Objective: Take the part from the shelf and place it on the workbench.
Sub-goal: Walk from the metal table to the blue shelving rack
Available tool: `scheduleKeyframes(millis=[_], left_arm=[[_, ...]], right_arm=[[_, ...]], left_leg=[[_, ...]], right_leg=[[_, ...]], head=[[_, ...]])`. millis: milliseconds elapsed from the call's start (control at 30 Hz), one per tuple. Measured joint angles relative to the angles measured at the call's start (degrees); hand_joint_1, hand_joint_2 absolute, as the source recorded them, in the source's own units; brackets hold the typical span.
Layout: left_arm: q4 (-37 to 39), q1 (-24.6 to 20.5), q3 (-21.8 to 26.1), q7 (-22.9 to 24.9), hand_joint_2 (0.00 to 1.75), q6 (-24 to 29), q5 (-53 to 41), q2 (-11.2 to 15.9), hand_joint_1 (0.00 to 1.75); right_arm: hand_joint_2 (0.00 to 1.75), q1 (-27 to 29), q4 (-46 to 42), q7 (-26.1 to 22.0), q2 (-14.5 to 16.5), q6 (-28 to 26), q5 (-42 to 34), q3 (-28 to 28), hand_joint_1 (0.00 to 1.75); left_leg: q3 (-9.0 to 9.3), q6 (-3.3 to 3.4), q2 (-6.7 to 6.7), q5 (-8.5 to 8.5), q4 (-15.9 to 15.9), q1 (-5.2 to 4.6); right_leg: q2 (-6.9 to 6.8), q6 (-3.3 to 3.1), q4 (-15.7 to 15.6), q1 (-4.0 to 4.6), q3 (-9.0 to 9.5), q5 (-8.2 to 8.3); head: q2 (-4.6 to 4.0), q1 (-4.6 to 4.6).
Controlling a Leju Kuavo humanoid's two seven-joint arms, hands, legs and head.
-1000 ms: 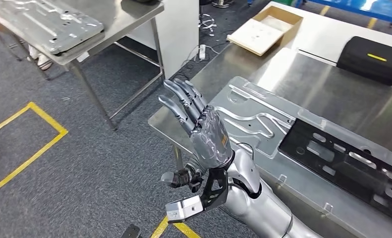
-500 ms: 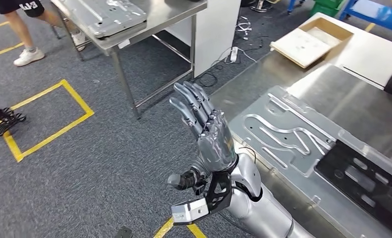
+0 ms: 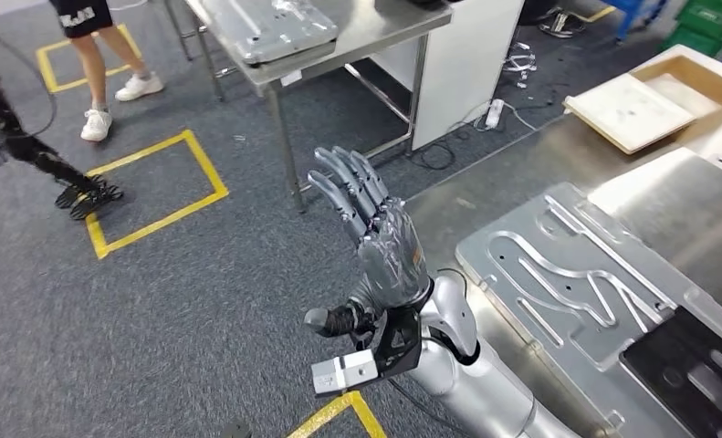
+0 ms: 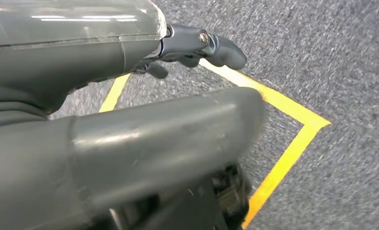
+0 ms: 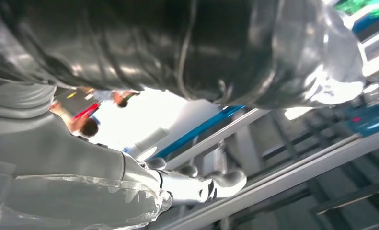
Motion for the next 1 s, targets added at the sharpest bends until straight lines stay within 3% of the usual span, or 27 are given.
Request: scheduleKeyframes(millis=[67,100,133,200,267,300,367,400,467,533,567,600,633,667,733,800,867,900,933,1000], left_arm=[[0.00,-0.04,0.02,-0.08,0.00,0.20,0.07,0.00,0.00],[0.00,0.04,0.07,-0.18,0.00,0.30,0.22,0.00,0.00],[0.00,0.12,0.15,-0.31,0.00,0.39,0.45,0.00,0.00],[0.00,0.12,0.40,-0.56,0.00,0.60,0.95,-0.02,0.00],[0.00,-0.04,0.73,-0.82,0.00,0.74,1.40,-0.12,0.00],[0.00,-0.05,0.93,-0.92,0.00,0.77,1.63,-0.25,0.00],[0.00,0.15,1.31,-1.02,0.00,0.80,1.95,-0.59,0.00],[0.00,0.30,1.45,-1.04,0.00,0.82,2.04,-0.81,0.00],[0.00,0.38,1.62,-1.10,0.00,0.84,2.05,-1.21,0.00],[0.00,0.28,1.72,-1.13,0.00,0.84,2.04,-1.61,0.00],[0.00,0.28,1.75,-1.13,0.00,0.84,2.03,-1.75,0.00],[0.00,0.35,1.77,-1.13,0.00,0.83,2.03,-1.85,0.00],[0.00,0.41,1.78,-1.13,0.00,0.82,2.02,-1.88,0.00],[0.00,0.46,1.79,-1.13,0.00,0.81,2.02,-1.92,0.00],[0.00,0.42,1.81,-1.13,0.00,0.79,2.01,-2.05,0.00],[0.00,0.36,1.85,-1.09,0.00,0.81,2.01,-2.19,0.00],[0.00,0.46,1.93,-1.03,0.00,0.93,2.01,-2.19,0.00],[0.00,0.58,2.02,-1.00,0.00,1.00,1.99,-2.13,0.00],[0.00,0.65,2.09,-0.98,0.00,1.06,1.98,-2.07,0.00],[0.00,0.57,2.19,-0.96,0.00,1.10,1.91,-1.89,0.00]], right_arm=[[0.00,0.07,0.28,-0.01,0.02,0.01,0.04,0.01,0.00],[0.00,0.08,0.45,-0.01,0.03,0.06,0.07,0.02,0.00],[0.00,0.04,0.60,-0.01,0.06,0.18,0.09,0.03,0.00],[0.00,-0.17,0.91,-0.01,0.26,0.65,0.09,0.04,0.00],[0.00,-0.57,1.27,-0.01,0.57,1.12,0.09,0.09,0.00],[0.00,-0.77,1.47,-0.01,0.69,1.24,0.09,0.13,0.00],[0.00,-1.10,1.84,-0.01,0.96,1.33,0.08,0.19,0.00],[0.00,-1.23,1.99,-0.01,1.09,1.33,0.08,0.21,0.00],[0.00,-1.48,2.22,-0.01,1.26,1.33,0.07,0.24,0.00],[0.00,-1.49,2.55,0.00,1.19,1.32,0.04,0.26,0.00],[0.00,-1.43,2.76,0.01,1.15,1.32,0.03,0.26,0.00],[0.00,-1.39,2.97,0.01,1.13,1.32,0.01,0.27,0.00],[0.00,-1.39,3.14,0.01,1.13,1.32,0.00,0.27,0.00],[0.00,-1.41,3.26,0.01,1.13,1.31,0.00,0.28,0.00],[0.00,-1.47,3.42,0.01,1.13,1.30,-0.03,0.28,0.00],[0.00,-1.51,3.61,0.01,1.11,1.28,-0.15,0.28,0.00],[0.00,-1.52,3.79,0.01,1.12,1.24,-0.25,0.28,0.00],[0.00,-1.52,3.84,0.00,1.15,1.21,-0.26,0.28,0.00],[0.00,-1.53,3.88,-0.01,1.20,1.14,-0.27,0.28,0.00],[0.00,-1.49,3.98,-0.03,1.25,1.02,-0.31,0.28,0.00]], left_leg=[[-2.98,-0.43,1.38,-2.40,6.06,0.26],[-3.41,-0.58,1.68,-2.28,6.98,0.37],[-2.71,-0.66,1.97,-1.16,5.73,0.46],[1.02,-0.48,3.82,2.05,-1.20,0.42],[3.78,0.29,5.51,3.54,-6.43,-0.01],[4.07,0.71,5.70,3.45,-7.16,-0.25],[4.04,1.47,4.34,3.62,-7.33,-0.33],[4.14,1.81,3.71,3.74,-7.57,-0.23],[4.39,2.54,2.62,4.04,-8.04,0.07],[4.35,2.93,1.45,4.09,-8.09,0.05],[4.34,3.00,0.72,4.08,-8.04,0.02],[4.33,3.01,-0.05,4.06,-7.96,0.00],[4.33,2.99,-0.85,4.04,-7.85,-0.01],[4.34,2.94,-1.67,4.01,-7.73,-0.01],[4.22,2.68,-3.20,3.93,-7.47,-0.05],[3.83,2.06,-4.47,3.99,-7.36,0.07],[3.48,1.22,-5.68,4.22,-7.54,0.31],[3.36,0.88,-5.50,4.16,-7.38,0.34],[2.97,0.56,-4.35,3.66,-6.57,0.25],[0.72,0.04,-0.76,1.01,-1.74,0.18]], right_leg=[[-1.85,-0.20,0.06,0.17,0.03,-0.20],[-2.72,-0.18,0.14,0.20,0.04,-0.34],[-3.52,-0.10,0.26,0.20,0.06,-0.51],[-4.94,0.24,0.59,0.27,0.21,-0.97],[-6.06,0.78,0.88,0.57,0.38,-1.42],[-6.55,1.07,0.90,0.73,0.49,-1.54],[-7.42,1.67,0.79,0.79,0.73,-1.76],[-6.93,2.01,1.05,0.66,0.79,-2.14],[-4.16,2.48,4.30,0.34,-0.47,-4.43],[-1.36,2.62,11.43,0.21,-3.90,-7.91],[-0.79,2.66,14.65,0.21,-5.65,-8.91],[-0.55,2.66,16.21,0.22,-6.69,-8.80],[-0.41,2.60,15.65,0.21,-6.74,-7.56],[-0.12,2.47,13.01,0.19,-5.76,-5.42],[2.14,2.01,5.63,0.05,-2.75,-1.59],[4.21,1.70,1.69,0.02,-1.19,-0.49],[3.80,1.47,1.16,0.08,-0.95,-0.53],[3.12,1.22,0.83,0.04,-0.70,-0.41],[2.39,0.90,0.45,-0.08,-0.36,-0.27],[0.56,0.24,-0.12,-0.10,0.22,-0.18]], head=[[0.00,-0.03],[0.00,-0.04],[0.00,-0.04],[0.00,-0.04],[0.00,-0.02],[0.00,0.00],[0.00,0.00],[0.00,0.01],[0.00,0.02],[0.00,0.03],[0.00,0.03],[0.00,0.03],[0.00,0.03],[0.00,0.03],[0.00,0.03],[0.00,0.03],[0.00,0.03],[0.00,0.03],[0.00,-0.05],[0.00,-0.20]])
